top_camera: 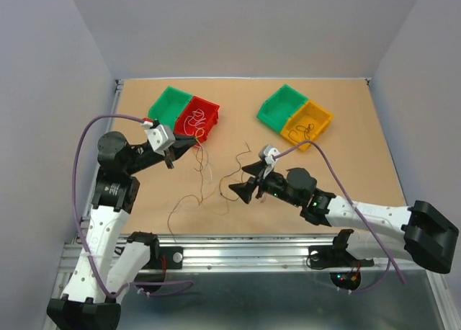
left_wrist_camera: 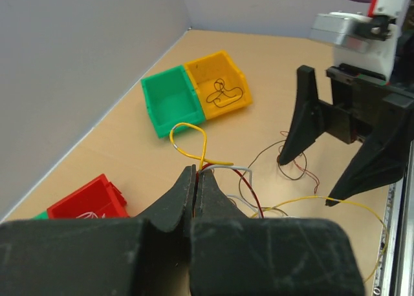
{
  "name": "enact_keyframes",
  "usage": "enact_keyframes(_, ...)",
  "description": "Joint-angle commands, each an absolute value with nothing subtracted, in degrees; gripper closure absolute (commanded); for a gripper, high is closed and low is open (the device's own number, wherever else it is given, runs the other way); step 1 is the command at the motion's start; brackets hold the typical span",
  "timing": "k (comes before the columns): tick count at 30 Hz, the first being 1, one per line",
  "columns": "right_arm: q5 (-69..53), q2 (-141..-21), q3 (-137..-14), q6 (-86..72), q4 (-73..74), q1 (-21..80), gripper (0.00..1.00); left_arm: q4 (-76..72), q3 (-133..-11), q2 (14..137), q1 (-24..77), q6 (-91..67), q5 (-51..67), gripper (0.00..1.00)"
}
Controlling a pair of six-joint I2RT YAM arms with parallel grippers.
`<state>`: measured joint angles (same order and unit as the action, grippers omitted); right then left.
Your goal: Untangle the cables
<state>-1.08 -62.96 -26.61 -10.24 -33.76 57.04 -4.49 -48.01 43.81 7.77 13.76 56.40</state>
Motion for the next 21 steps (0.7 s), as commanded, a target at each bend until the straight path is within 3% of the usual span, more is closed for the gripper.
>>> enact_keyframes(1,-5.5,-68.3,-33.9,-8.9,-40.5,57.0,0.18,-7.7,-47.4,39.7,9.4,16.3,58.1,1.0)
enact_keyframes(8,-5.5,-72.2,-36.7,-10.5,-42.2,57.0,0.2,-7.6,-46.1,39.5,10.8,17.8,52.7,1.0)
enact_keyframes(14,7.0,-66.8,-34.2,-12.7,-37.9,57.0,0.18,-8.5,-44.7,39.8,12.0,18.9,46.8,1.0)
enact_keyframes(21,7.5,-59.7,-31.6,-15.7,-30.5,57.0,0.15,-11.3,-43.1,41.2,13.1,19.7,42.5,1.0)
